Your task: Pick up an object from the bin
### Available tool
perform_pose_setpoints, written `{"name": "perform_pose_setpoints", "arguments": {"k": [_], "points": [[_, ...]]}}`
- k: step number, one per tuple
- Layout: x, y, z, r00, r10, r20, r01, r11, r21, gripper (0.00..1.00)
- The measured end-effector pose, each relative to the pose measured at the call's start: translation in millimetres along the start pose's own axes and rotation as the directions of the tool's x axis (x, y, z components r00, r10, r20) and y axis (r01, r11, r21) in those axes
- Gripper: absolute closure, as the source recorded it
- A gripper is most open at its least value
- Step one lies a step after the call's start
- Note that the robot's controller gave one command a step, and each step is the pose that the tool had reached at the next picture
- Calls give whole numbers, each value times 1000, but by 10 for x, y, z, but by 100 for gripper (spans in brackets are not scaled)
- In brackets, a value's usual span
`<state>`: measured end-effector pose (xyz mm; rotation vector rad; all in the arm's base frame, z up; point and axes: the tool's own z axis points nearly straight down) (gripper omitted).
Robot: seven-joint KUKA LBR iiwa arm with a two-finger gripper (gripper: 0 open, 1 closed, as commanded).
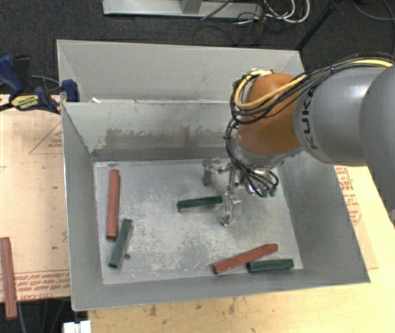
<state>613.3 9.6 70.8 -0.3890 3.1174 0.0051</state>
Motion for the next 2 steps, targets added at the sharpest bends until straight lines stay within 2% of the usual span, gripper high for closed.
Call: {"name": "perform_pose_setpoints", "arguments": {"k": [1,2], "points": [[-8,-37,-8,1000,5,3,-5,1000,3,100],[-6,85,-1819,998,62,12,-62,998,4,100]]}}
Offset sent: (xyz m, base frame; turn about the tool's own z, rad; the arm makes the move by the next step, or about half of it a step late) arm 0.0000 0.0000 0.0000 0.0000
